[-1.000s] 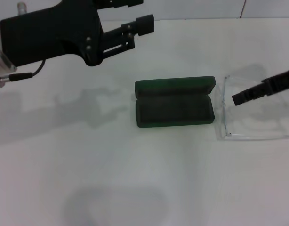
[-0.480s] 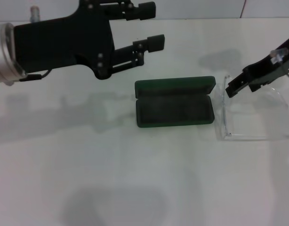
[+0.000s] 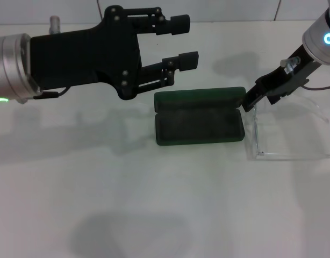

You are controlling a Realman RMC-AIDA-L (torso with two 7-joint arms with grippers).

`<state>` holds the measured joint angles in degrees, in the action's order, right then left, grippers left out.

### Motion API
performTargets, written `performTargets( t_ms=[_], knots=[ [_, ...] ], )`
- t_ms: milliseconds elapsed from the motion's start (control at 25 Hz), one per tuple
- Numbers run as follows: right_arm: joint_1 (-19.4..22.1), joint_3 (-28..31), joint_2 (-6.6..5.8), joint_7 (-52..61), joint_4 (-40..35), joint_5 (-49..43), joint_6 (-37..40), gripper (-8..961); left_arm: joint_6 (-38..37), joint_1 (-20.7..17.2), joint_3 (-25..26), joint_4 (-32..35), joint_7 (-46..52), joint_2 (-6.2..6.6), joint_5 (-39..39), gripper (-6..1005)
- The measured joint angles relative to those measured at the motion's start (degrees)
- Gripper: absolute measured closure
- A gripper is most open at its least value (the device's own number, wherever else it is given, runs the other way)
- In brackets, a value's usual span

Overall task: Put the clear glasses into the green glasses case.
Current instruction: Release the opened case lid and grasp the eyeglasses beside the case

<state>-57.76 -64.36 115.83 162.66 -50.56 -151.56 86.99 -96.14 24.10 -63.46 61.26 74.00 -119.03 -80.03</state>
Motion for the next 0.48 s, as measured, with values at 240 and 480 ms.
performTargets(
  t_ms=[240, 480],
  knots=[
    [-0.36, -0.22, 0.07, 0.03, 3.54, -0.17, 0.02, 259, -0.01, -0.21, 0.24, -0.17, -0.17, -0.19, 0.0, 516],
    [-0.68, -1.72, 0.21, 0.05, 5.15, -0.24, -0.78, 265, -0.01, 0.15, 0.12, -2.52, -1.16, -0.34, 0.03, 517]
  ],
)
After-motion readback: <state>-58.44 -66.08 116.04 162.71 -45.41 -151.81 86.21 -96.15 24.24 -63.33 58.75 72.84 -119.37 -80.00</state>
